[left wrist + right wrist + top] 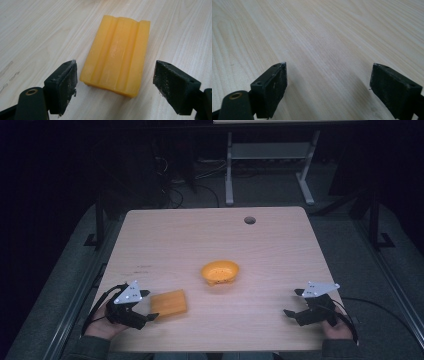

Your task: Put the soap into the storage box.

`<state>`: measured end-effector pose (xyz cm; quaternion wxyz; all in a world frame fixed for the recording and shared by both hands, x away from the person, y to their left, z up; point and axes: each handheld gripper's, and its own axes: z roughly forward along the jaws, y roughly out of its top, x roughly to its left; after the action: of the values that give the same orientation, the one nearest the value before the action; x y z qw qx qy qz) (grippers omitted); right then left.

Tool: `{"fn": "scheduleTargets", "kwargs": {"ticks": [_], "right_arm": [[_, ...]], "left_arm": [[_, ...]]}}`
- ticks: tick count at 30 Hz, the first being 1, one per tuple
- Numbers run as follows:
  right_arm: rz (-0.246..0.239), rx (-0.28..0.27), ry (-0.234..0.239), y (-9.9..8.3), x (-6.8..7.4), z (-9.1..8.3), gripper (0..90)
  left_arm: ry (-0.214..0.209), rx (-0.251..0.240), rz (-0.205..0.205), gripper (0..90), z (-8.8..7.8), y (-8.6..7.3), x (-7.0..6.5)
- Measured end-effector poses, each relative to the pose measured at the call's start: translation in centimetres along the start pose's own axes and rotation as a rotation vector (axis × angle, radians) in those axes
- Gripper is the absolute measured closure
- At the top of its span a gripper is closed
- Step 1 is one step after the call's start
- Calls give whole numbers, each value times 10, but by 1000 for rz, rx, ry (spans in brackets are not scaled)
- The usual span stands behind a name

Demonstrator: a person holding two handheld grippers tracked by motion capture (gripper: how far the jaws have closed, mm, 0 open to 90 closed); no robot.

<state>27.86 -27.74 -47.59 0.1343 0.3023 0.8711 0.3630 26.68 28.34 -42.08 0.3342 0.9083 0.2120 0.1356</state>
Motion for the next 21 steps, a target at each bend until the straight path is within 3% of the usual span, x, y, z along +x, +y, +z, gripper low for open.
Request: {"fn": "scheduleTargets", "kwargs": {"ticks": [21], "right_arm": [[-2, 1, 5, 1, 1, 0, 137]], "left_arm": [[-25, 34, 45, 179, 16, 19, 4]]}}
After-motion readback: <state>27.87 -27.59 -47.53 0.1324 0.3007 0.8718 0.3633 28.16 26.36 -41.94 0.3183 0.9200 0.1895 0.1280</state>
